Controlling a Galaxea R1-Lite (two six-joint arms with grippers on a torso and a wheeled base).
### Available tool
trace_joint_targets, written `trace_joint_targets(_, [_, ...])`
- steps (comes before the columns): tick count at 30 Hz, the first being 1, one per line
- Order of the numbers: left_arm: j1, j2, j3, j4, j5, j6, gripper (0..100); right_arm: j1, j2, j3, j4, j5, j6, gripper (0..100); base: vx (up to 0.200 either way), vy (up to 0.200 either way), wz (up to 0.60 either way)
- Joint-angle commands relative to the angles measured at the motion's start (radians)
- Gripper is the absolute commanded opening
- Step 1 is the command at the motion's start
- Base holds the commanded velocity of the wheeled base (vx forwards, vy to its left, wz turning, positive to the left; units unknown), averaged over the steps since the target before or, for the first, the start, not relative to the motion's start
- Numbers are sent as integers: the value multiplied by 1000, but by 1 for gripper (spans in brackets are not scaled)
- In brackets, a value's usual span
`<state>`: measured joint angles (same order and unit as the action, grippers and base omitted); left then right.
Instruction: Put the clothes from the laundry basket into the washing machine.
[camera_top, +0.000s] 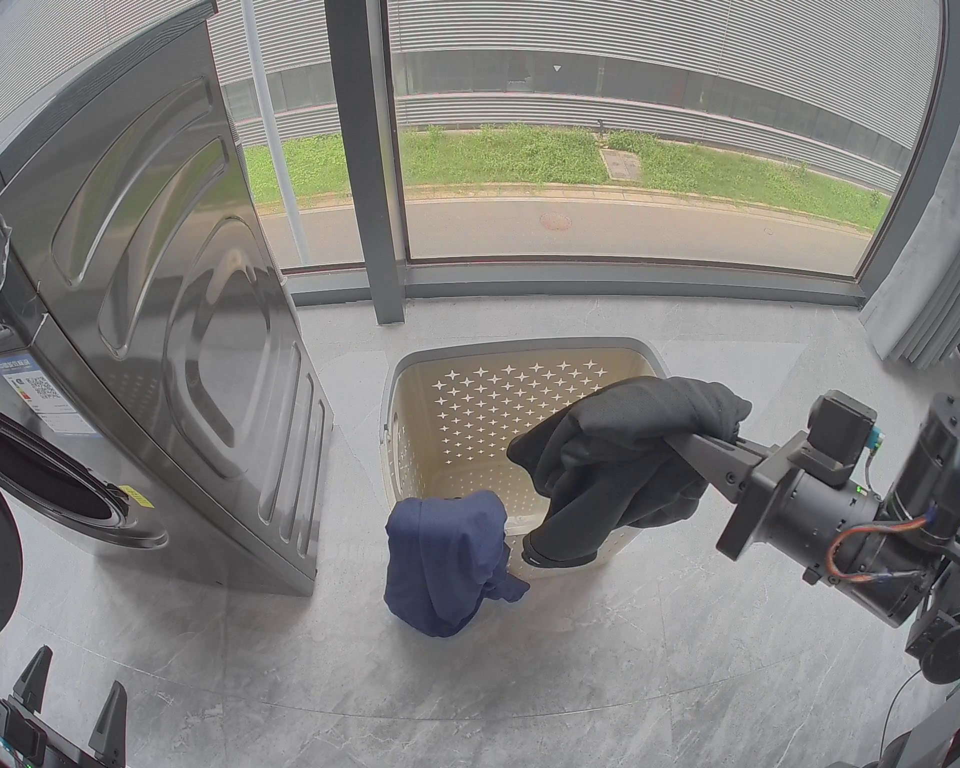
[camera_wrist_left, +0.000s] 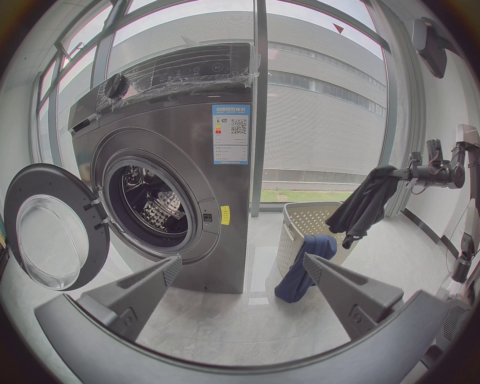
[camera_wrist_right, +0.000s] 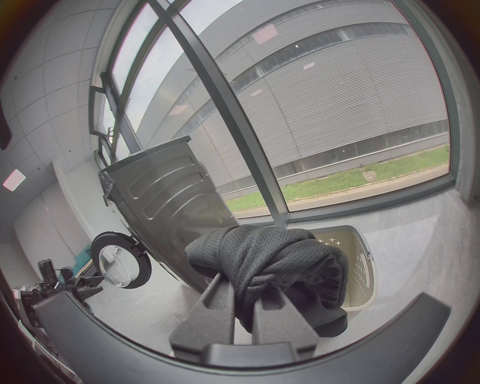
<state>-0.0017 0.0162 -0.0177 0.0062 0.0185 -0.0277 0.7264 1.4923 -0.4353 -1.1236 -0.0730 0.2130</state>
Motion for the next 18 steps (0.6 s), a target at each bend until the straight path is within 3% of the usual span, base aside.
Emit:
trace_joint_targets(1, [0,-12,15,1,0,-5,100,24,-99,20,11,1,-9,0,0,0,0])
trace_joint_targets(18, [0,-12,15,0,0,-5,100,24,-90,33,10,4,-6,0,-200,0,0])
